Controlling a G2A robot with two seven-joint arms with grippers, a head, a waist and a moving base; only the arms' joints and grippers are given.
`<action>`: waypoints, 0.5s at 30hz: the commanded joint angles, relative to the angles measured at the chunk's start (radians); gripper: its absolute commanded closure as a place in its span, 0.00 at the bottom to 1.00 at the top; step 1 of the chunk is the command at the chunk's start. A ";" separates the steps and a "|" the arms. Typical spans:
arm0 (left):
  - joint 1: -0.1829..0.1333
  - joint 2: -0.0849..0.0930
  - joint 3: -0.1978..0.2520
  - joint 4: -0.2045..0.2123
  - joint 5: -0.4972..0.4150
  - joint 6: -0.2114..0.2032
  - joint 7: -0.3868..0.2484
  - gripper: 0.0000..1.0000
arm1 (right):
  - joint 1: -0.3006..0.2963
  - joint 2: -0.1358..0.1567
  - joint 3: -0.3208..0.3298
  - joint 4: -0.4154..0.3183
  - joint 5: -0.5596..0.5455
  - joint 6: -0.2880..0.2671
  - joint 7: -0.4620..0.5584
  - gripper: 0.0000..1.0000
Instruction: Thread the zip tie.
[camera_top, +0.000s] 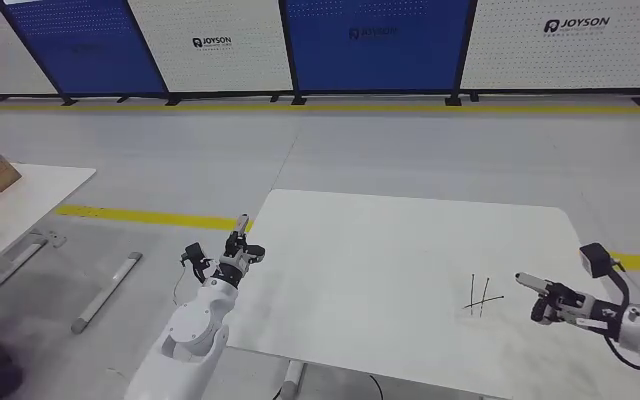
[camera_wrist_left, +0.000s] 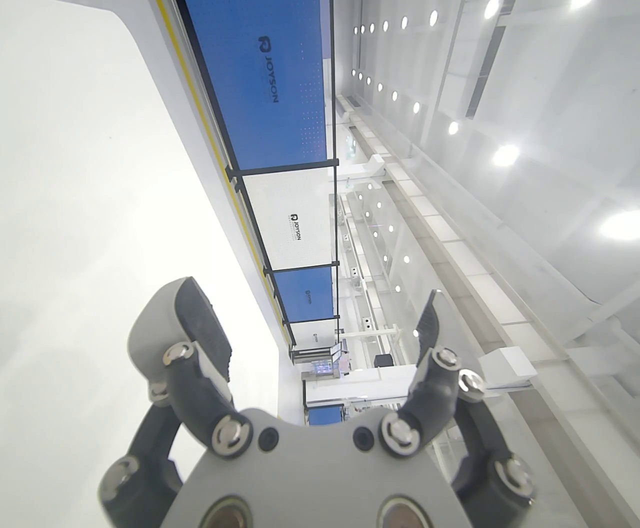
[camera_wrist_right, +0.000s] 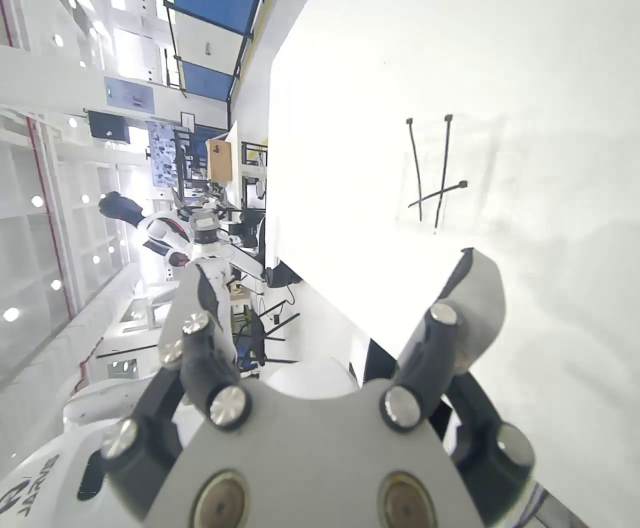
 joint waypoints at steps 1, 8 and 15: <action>0.000 0.000 0.000 0.000 0.000 0.000 0.000 0.00 | -0.001 0.000 0.000 0.000 0.003 -0.001 -0.003 0.00; 0.000 0.000 0.000 0.000 0.000 0.000 0.000 0.00 | 0.001 0.000 -0.003 0.000 0.012 -0.005 0.010 0.00; 0.000 0.000 0.000 0.000 0.000 0.000 0.000 0.00 | 0.062 0.065 -0.053 0.087 0.132 -0.096 0.084 0.00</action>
